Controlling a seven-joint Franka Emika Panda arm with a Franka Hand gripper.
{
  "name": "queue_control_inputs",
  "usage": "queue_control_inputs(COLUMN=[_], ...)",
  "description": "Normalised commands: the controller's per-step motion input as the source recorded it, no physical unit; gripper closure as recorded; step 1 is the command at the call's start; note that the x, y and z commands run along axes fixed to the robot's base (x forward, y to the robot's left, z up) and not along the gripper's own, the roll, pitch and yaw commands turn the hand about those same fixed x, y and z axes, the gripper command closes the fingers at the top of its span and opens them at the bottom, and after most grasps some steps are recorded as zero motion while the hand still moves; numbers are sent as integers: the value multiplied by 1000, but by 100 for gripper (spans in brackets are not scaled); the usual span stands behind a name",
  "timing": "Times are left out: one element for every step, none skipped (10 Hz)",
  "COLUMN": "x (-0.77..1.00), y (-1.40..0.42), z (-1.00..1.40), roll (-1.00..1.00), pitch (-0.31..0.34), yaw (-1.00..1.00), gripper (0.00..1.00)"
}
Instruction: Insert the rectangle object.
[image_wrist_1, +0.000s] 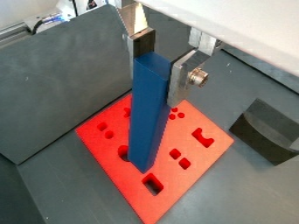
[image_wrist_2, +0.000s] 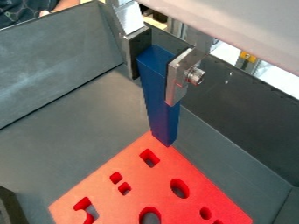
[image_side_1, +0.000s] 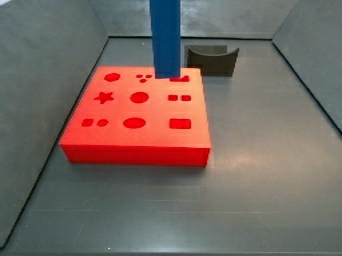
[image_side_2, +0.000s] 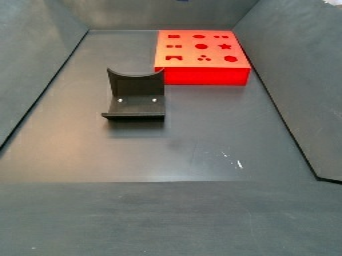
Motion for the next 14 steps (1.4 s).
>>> queue_control_inputs(x=[0, 0, 0, 0, 0, 0, 0, 60, 43, 29, 37, 0, 0, 166], y=[0, 0, 0, 0, 0, 0, -17, -23, -20, -9, 0, 0, 0, -46], z=[0, -9, -20, -23, -17, -14, 0, 0, 0, 0, 0, 0, 0, 63], roll=[-21, -29, -40, -44, -40, -27, 0, 0, 0, 0, 1, 6, 341, 500], pitch=[0, 0, 0, 0, 0, 0, 0, 0, 0, 0, 0, 0, 0, 24], yaw=[0, 0, 0, 0, 0, 0, 0, -29, -17, -11, -23, 0, 37, 0], gripper=[100, 100, 100, 100, 100, 100, 100, 100, 100, 100, 100, 100, 100, 100])
